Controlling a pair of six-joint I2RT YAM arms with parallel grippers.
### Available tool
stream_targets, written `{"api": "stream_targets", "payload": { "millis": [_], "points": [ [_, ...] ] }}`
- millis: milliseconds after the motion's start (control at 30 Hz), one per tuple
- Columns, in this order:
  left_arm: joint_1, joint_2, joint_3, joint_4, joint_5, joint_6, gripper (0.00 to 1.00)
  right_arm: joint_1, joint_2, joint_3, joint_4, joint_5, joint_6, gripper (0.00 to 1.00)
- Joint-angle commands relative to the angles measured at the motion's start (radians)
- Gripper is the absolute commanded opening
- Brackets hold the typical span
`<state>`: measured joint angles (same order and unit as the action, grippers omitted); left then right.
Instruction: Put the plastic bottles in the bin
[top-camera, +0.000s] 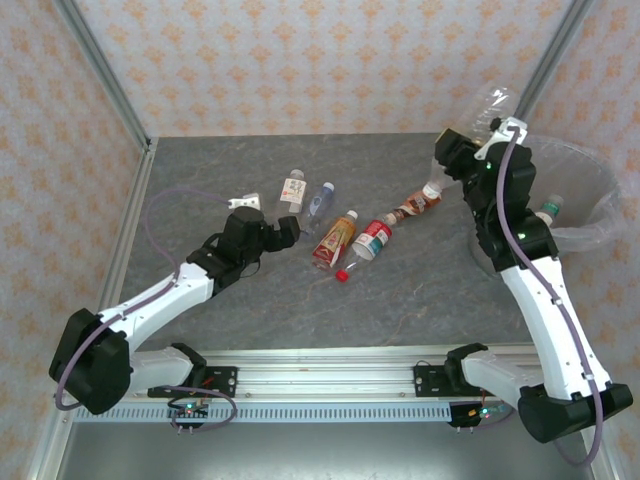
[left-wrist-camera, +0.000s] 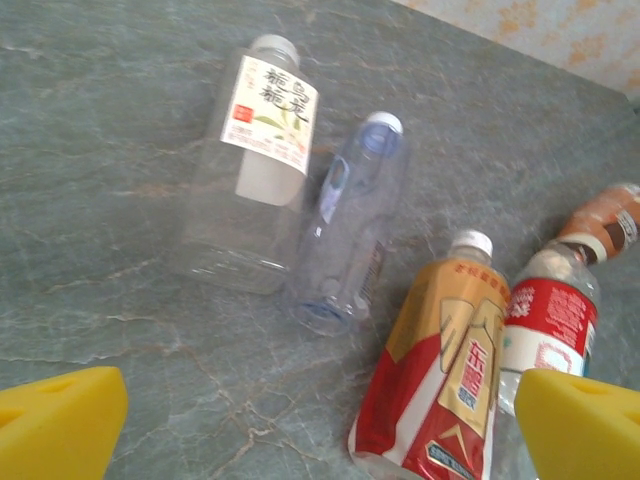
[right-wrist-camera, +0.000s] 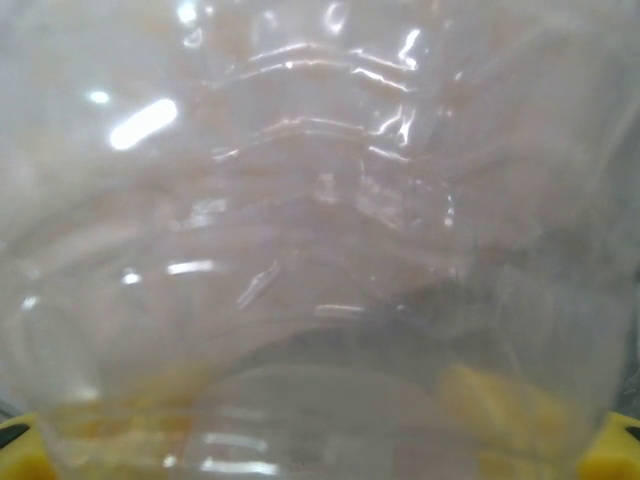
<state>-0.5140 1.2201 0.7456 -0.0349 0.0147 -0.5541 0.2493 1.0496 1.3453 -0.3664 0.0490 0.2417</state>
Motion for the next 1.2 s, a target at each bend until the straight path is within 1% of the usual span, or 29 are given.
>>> {"api": "stream_targets", "payload": {
  "millis": [0,133,367,567,733,833,933,1067,1167],
  "points": [
    [-0.03,-0.001,0.031,0.049,0.013,0.067,1.0,-0.051,-0.011,0.072,-0.065,-0.013,-0.021,0.61],
    [-0.038,-0.003,0.029,0.052,-0.024,0.066,1.0,-0.128,-0.014,0.12,-0.106,-0.046,-0.026,0.61],
    [-0.037,0.002,0.026,0.033,-0.051,0.06,1.0,-0.265,-0.011,0.159,-0.159,-0.058,-0.046,0.61],
    [-0.037,-0.001,0.026,0.021,-0.063,0.066,1.0,-0.411,-0.004,0.172,-0.181,-0.095,-0.037,0.62],
    [-0.037,0.002,0.025,0.014,-0.071,0.073,1.0,-0.566,0.041,0.184,-0.201,-0.184,-0.023,0.62],
    [-0.037,0.001,0.025,0.01,-0.075,0.075,1.0,-0.63,0.067,0.183,-0.204,-0.231,-0.011,0.62],
    [-0.038,-0.004,0.021,0.007,-0.082,0.077,1.0,-0.674,0.082,0.177,-0.204,-0.249,-0.007,0.61],
    [-0.038,-0.011,0.014,0.007,-0.098,0.077,1.0,-0.704,0.094,0.137,-0.18,-0.242,-0.035,0.61],
    [-0.037,-0.013,0.009,0.011,-0.11,0.077,1.0,-0.705,0.086,0.065,-0.095,-0.271,-0.072,0.62]
  ]
}}
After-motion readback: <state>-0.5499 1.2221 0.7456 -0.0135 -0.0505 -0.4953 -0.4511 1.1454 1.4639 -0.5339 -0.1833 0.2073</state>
